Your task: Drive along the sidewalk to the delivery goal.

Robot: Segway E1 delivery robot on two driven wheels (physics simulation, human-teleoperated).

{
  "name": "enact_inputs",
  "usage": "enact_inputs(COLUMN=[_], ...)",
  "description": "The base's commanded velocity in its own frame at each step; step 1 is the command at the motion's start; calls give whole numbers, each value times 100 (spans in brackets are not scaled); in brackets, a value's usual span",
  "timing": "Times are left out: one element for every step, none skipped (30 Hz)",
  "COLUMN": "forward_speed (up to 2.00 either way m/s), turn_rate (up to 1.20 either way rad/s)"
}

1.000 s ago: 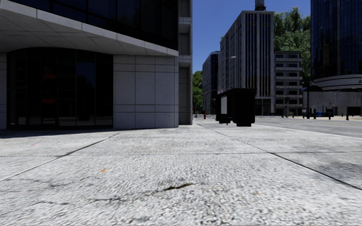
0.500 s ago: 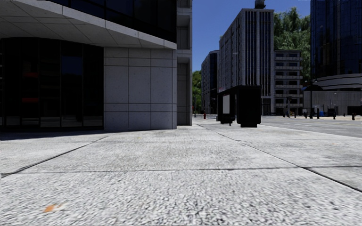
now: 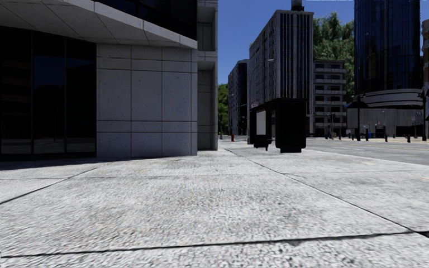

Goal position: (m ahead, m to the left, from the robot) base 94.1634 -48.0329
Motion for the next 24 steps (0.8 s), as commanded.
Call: enact_inputs(forward_speed=[200,200,200,200,200,200,200,200,200,200,200,200,200,200,200,200,200,200,200,200,200,200,200,200], turn_rate=[-25,-25,-25,-25,-25,-25,-25,-25,-25,-25,-25,-25,-25,-25,-25,-25,-25,-25,-25,-25,-25,-25,-25,-25])
